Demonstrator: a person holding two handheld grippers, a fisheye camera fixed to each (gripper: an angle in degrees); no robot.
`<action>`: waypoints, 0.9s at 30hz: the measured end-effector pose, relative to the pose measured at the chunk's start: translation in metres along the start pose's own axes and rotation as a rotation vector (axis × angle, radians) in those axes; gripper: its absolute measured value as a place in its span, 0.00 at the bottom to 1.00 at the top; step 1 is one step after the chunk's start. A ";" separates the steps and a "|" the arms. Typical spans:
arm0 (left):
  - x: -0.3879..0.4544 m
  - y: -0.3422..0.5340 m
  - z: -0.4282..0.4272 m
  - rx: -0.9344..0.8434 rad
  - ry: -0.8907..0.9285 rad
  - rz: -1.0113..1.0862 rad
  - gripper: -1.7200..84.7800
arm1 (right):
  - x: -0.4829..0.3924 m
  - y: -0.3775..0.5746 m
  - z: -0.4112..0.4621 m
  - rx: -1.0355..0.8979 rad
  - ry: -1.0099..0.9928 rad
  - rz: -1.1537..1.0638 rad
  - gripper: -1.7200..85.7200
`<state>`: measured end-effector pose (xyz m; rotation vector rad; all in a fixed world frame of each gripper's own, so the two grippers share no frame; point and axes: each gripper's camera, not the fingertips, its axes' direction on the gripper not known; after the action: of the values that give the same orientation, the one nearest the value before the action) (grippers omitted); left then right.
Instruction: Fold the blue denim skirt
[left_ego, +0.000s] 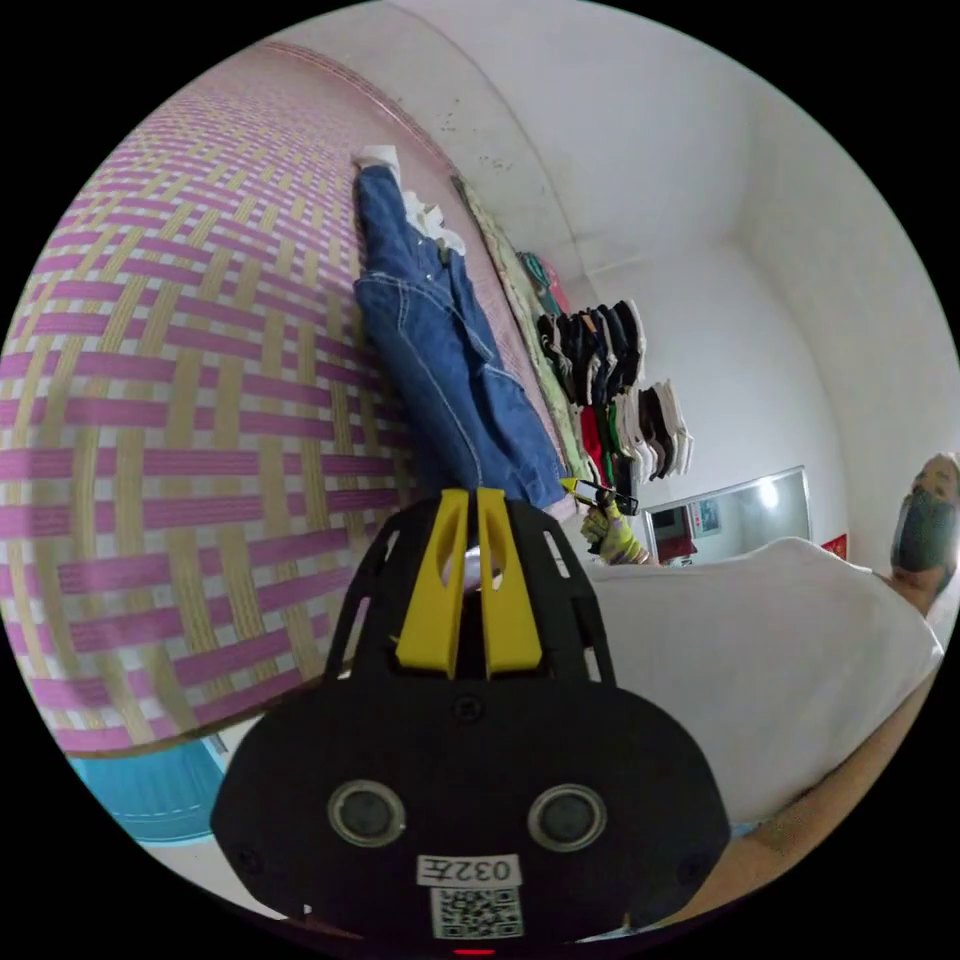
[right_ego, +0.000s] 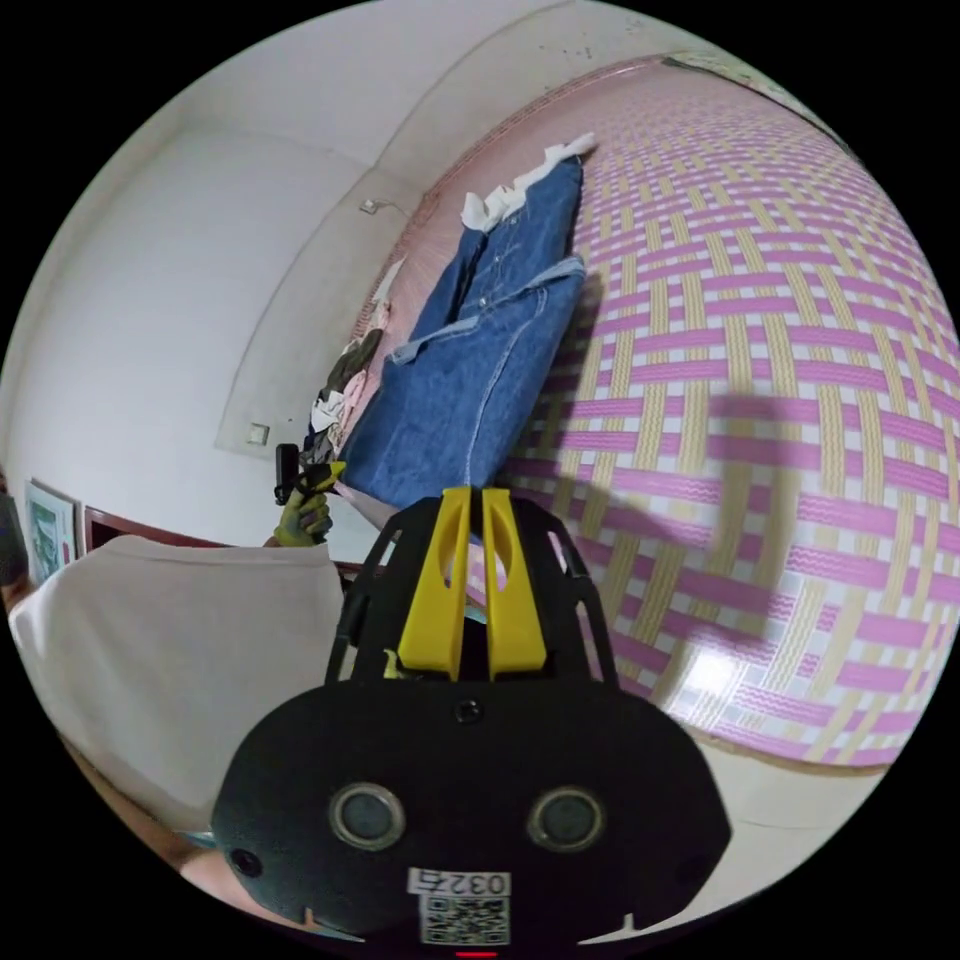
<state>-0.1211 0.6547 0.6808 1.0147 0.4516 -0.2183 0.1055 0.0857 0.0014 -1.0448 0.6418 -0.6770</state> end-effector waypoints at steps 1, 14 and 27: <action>0.006 0.007 -0.006 0.005 0.012 0.015 0.01 | -0.009 0.003 -0.006 0.020 -0.012 -0.011 0.02; -0.033 0.103 0.026 -0.095 0.024 -0.257 0.00 | -0.013 0.071 0.028 -0.075 -0.007 0.180 0.05; 0.047 0.009 0.007 0.078 -0.121 0.003 0.01 | -0.076 -0.018 0.007 0.043 0.060 -0.109 0.03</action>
<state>-0.0748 0.6546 0.6691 1.0723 0.3334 -0.2955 0.0592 0.1408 0.0324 -1.0287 0.6224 -0.8165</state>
